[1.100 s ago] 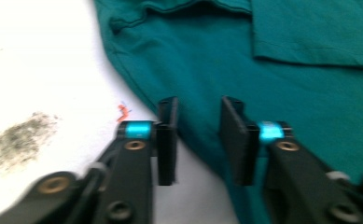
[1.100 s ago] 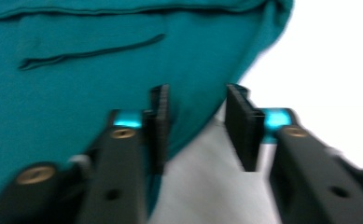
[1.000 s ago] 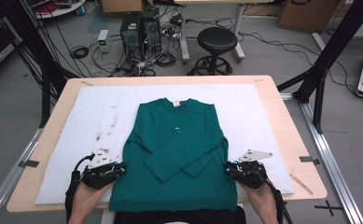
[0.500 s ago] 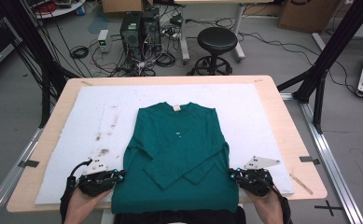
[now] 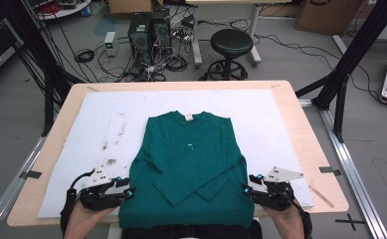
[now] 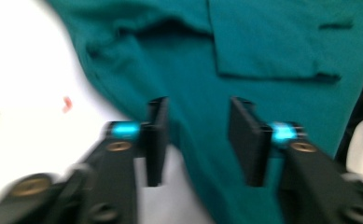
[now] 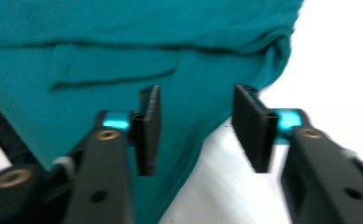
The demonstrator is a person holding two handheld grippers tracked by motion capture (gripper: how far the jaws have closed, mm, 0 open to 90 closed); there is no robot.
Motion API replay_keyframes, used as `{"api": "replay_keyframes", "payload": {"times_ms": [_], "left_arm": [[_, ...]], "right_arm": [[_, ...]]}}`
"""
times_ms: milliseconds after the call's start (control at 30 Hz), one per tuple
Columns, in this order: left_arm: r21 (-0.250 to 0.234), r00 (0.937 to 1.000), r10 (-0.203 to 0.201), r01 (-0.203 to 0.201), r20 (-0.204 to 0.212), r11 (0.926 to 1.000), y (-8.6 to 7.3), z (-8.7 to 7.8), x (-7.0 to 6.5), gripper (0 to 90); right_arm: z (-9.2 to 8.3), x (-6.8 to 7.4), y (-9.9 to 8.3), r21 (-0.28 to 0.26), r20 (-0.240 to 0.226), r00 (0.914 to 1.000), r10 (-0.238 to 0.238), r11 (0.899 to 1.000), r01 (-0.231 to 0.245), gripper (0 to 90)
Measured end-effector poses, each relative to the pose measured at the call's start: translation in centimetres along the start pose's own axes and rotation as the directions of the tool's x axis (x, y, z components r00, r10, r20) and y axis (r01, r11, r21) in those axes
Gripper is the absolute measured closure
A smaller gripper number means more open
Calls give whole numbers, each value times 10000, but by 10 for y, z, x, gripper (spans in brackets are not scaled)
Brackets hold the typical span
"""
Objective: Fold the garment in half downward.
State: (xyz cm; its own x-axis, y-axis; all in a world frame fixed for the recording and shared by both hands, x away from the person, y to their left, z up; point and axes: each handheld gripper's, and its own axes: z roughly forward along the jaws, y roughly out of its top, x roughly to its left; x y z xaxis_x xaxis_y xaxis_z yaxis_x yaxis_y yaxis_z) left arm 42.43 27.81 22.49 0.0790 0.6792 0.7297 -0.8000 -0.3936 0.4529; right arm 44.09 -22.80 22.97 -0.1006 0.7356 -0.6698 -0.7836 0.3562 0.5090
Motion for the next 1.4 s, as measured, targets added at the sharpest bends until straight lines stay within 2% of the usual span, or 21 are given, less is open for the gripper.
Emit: {"api": "replay_keyframes", "payload": {"times_ms": [33, 133, 200, 367, 467, 633, 800, 933, 1100, 1200, 1400], "left_arm": [[-136, 9998, 129, -130, -124, 9998, 2, 0, 1, 492], [-252, 9995, 79, -87, -292, 9996, 6, 2, 6, 433], [-353, 9984, -189, 170, -524, 9992, 10, 5, 10, 393], [-474, 9958, -470, 434, -789, 9979, 20, 10, 18, 376], [-612, 9959, -456, 409, -787, 9973, 30, 13, 23, 376], [-60, 9962, -301, 297, -817, 9995, 53, 19, 35, 378], [291, 9952, -202, 231, -955, 9993, 79, 30, 47, 376], [304, 9924, -82, 120, -1228, 9995, 98, 36, 56, 376], [388, 9931, -360, 406, -1120, 9984, 122, 49, 77, 366], [511, 9922, -393, 456, -1180, 9977, 137, 59, 89, 360], [530, 9920, -389, 455, -1200, 9976, 166, 76, 106, 357]], "right_arm": [[0, -2, 2, -5, -40, 10000, -17, 10000, 17, 505], [0, -8, 9, -243, 115, 9999, 107, 9997, -104, 441], [1, -13, 13, -378, 170, 9996, 216, 9991, -209, 401], [7, -19, 25, -577, 11, 9999, 150, 9982, -149, 309], [10, -22, 32, -603, 61, 9999, 151, 9981, -147, 306], [17, -30, 43, -695, 154, 9993, 348, 9970, -336, 294], [24, -35, 53, -386, 293, 9977, 619, 9974, -608, 272], [30, -37, 57, -333, 295, 9972, 687, 9971, -677, 267], [35, -38, 56, -199, 239, 9977, 638, 9978, -634, 259], [35, -39, 53, -288, 196, 9966, 794, 9965, -789, 254], [38, -39, 53, -255, 88, 9970, 775, 9967, -773, 252]]}}
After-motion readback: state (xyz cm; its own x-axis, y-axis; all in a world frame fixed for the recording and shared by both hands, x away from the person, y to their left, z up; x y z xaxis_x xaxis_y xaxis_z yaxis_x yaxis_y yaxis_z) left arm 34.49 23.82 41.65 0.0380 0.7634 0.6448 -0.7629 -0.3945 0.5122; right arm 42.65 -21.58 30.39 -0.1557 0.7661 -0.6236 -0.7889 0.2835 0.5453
